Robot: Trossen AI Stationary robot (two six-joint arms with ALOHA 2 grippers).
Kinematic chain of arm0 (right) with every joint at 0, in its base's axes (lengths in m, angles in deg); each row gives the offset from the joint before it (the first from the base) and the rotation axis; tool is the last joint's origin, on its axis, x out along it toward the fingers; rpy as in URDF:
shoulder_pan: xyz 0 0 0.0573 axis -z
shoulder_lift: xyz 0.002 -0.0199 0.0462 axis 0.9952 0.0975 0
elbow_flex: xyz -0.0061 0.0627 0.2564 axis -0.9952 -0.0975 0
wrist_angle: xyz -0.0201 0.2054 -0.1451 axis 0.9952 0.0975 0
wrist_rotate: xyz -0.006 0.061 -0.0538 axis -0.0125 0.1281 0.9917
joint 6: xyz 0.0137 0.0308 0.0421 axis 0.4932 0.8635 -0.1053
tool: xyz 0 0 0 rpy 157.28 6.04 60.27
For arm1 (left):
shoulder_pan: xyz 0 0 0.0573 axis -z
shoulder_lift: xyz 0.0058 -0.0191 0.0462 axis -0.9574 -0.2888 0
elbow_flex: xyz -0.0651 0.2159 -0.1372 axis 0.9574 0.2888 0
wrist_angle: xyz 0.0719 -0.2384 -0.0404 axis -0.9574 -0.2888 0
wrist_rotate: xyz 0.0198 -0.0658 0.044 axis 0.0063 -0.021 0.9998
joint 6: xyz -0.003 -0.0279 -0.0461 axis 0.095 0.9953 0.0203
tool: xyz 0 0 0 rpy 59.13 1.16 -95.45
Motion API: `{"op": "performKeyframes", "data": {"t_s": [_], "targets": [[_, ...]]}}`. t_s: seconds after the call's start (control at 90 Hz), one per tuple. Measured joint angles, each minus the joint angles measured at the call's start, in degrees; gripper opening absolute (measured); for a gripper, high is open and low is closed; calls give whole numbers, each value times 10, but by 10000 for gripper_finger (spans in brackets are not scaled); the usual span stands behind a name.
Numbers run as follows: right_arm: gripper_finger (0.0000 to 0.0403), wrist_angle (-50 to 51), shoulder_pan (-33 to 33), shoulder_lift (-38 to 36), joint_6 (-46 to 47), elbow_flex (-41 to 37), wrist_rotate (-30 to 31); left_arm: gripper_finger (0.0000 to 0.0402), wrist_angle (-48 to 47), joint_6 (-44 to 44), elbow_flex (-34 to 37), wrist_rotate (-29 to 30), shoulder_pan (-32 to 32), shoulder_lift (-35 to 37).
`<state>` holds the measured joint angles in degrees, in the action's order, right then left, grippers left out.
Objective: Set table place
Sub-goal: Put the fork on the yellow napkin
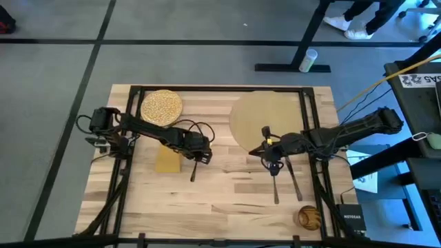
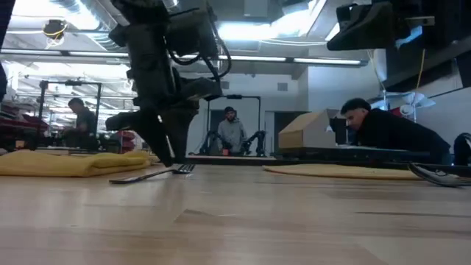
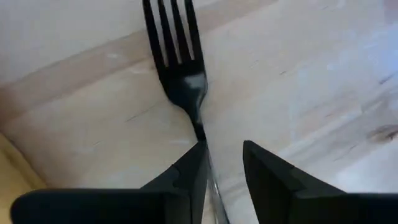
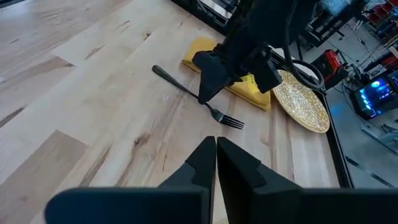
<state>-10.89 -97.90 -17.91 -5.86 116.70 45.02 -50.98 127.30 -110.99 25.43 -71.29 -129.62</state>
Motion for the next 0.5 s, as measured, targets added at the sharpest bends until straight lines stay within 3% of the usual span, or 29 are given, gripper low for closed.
{"op": "performKeyframes", "data": {"t_s": [0.5], "targets": [[5, 3, 0, 0, 0, 0, 1, 85, 10, -34, -1, 0, -6, -40]]}}
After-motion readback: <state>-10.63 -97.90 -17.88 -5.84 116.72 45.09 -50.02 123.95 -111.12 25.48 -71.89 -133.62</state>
